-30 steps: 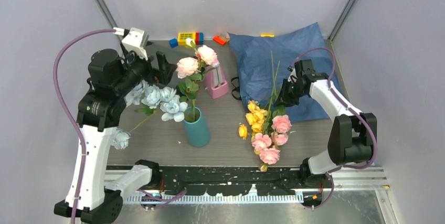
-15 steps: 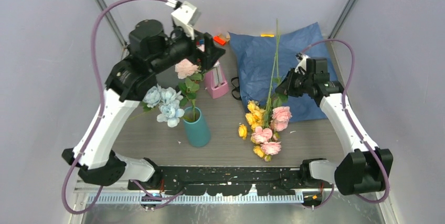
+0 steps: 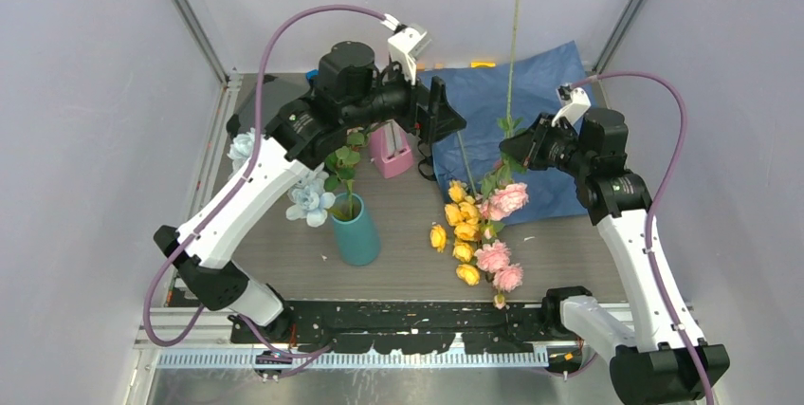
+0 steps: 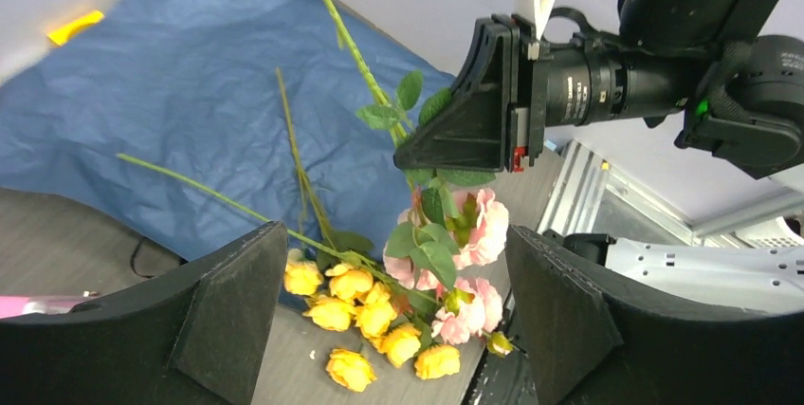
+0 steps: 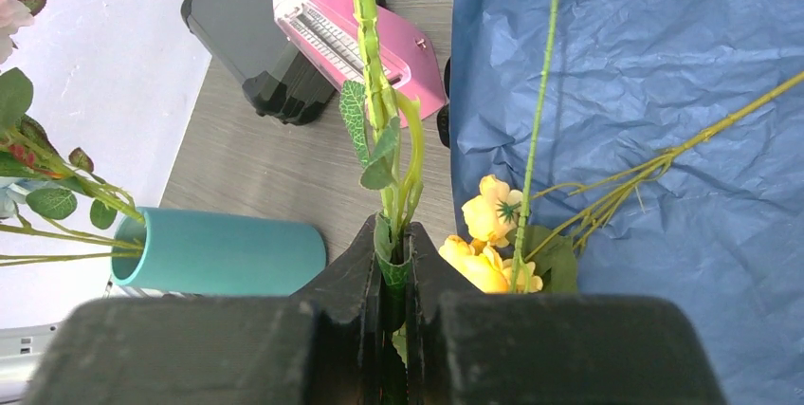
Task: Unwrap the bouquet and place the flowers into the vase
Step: Pick up the fake flower from the wrapping paper.
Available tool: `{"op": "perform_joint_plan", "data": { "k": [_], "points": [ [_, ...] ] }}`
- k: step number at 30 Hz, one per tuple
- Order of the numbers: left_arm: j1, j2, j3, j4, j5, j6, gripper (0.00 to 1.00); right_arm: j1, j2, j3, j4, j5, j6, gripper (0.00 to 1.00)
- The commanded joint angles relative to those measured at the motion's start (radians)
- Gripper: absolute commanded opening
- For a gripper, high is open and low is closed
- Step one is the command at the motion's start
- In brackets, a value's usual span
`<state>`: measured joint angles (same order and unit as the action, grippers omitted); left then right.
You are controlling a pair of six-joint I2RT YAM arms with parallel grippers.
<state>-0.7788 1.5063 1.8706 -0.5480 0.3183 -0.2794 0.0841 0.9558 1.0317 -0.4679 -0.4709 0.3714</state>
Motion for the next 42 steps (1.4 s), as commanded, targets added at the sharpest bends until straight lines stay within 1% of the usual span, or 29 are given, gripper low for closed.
{"op": "perform_joint_plan", "data": {
  "k": [1, 4, 7, 10, 11, 14, 16, 18, 21, 24, 26, 29, 33, 38, 42],
  "points": [
    [-0.013, -0.003, -0.028, 0.077, 0.043, -0.013, 0.87, 0.003, -0.006, 0.003, 0.041, 0.005, 0.014, 0.0],
    [-0.014, -0.024, -0.045, 0.07, 0.025, 0.063, 0.87, 0.003, 0.022, 0.042, -0.004, -0.062, 0.01, 0.0],
    [-0.014, -0.048, -0.057, 0.058, 0.012, 0.156, 0.88, 0.003, 0.06, 0.121, -0.066, -0.144, 0.013, 0.0],
    [-0.022, -0.07, -0.079, 0.068, 0.033, 0.261, 0.89, 0.003, 0.123, 0.209, -0.174, -0.243, 0.023, 0.0],
    [-0.038, -0.075, -0.086, 0.066, 0.039, 0.336, 0.89, 0.004, 0.138, 0.226, -0.199, -0.257, 0.031, 0.0],
    [-0.108, -0.074, -0.093, 0.018, 0.029, 0.519, 0.9, 0.005, 0.234, 0.297, -0.368, -0.325, 0.027, 0.0],
    [-0.161, -0.069, -0.1, -0.014, -0.002, 0.625, 0.91, 0.017, 0.282, 0.3, -0.447, -0.352, -0.001, 0.0],
    [-0.208, -0.064, -0.115, -0.041, -0.047, 0.716, 0.92, 0.039, 0.307, 0.285, -0.492, -0.34, -0.014, 0.0],
    [-0.27, -0.065, -0.164, -0.054, -0.118, 0.852, 0.95, 0.11, 0.318, 0.269, -0.534, -0.302, -0.024, 0.0],
    [-0.31, -0.093, -0.266, 0.005, -0.18, 0.982, 0.96, 0.191, 0.324, 0.271, -0.551, -0.288, -0.026, 0.0],
    [-0.314, -0.122, -0.336, 0.056, -0.188, 1.042, 0.96, 0.226, 0.326, 0.276, -0.553, -0.286, -0.02, 0.0],
    [-0.314, -0.148, -0.416, 0.096, -0.199, 1.102, 0.97, 0.247, 0.325, 0.279, -0.56, -0.296, -0.013, 0.0],
    [-0.313, -0.168, -0.478, 0.115, -0.214, 1.135, 0.97, 0.258, 0.315, 0.285, -0.597, -0.315, -0.032, 0.0],
    [-0.313, -0.171, -0.531, 0.162, -0.242, 1.158, 0.97, 0.281, 0.3, 0.28, -0.635, -0.332, -0.053, 0.0],
    [-0.314, -0.143, -0.524, 0.164, -0.235, 1.158, 0.96, 0.3, 0.285, 0.271, -0.629, -0.366, -0.065, 0.0]
  ]
}}
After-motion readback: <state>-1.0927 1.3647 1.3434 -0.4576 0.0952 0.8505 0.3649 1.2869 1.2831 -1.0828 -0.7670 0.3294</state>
